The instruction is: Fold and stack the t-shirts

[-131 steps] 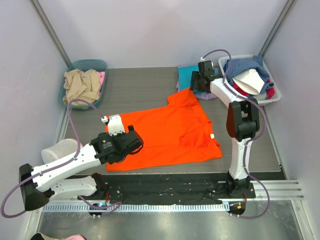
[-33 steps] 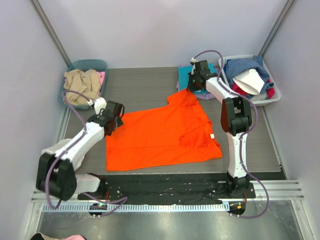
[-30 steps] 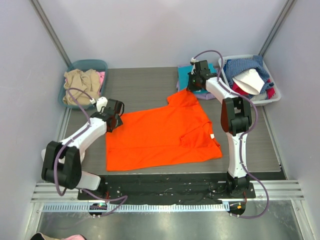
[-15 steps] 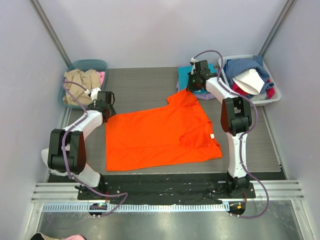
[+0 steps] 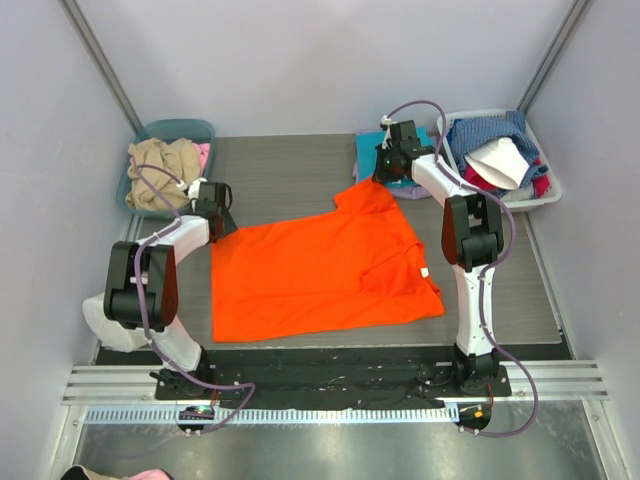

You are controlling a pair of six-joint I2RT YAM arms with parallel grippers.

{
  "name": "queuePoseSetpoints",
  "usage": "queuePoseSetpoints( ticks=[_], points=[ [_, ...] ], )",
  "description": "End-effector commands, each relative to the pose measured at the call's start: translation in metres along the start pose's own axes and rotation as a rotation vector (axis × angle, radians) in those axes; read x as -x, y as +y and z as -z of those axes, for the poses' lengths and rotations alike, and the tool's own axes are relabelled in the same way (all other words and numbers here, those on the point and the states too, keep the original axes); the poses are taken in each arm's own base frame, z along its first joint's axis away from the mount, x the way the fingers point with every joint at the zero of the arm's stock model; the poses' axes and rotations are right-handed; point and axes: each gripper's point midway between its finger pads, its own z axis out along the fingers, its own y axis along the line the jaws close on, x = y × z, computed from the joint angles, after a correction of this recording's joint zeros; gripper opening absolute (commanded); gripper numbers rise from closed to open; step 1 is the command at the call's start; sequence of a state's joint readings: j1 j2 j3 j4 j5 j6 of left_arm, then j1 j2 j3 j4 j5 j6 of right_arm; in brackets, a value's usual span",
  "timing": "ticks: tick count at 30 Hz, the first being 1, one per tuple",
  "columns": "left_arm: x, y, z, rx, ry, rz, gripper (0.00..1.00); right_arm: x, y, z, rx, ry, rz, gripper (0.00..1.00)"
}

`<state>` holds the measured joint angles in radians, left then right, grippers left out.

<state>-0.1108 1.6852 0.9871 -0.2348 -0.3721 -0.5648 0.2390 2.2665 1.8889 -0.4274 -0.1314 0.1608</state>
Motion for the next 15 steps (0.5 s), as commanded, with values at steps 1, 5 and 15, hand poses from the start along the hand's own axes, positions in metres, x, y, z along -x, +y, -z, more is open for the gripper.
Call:
queuePoseSetpoints(
  ticks=[1, 5, 15],
  points=[
    [0.018, -0.010, -0.004, -0.031, -0.020, 0.025, 0.58, 0.014, 0.007, 0.003, 0.026, -0.038, 0.001, 0.01],
    [0.015, -0.005, -0.012, -0.020, 0.036, 0.038, 0.58, 0.015, 0.007, 0.004, 0.024, -0.041, 0.002, 0.01],
    [0.015, 0.010, -0.021, 0.032, 0.068, 0.014, 0.56, 0.015, 0.008, 0.004, 0.028, -0.039, 0.003, 0.01]
  ],
)
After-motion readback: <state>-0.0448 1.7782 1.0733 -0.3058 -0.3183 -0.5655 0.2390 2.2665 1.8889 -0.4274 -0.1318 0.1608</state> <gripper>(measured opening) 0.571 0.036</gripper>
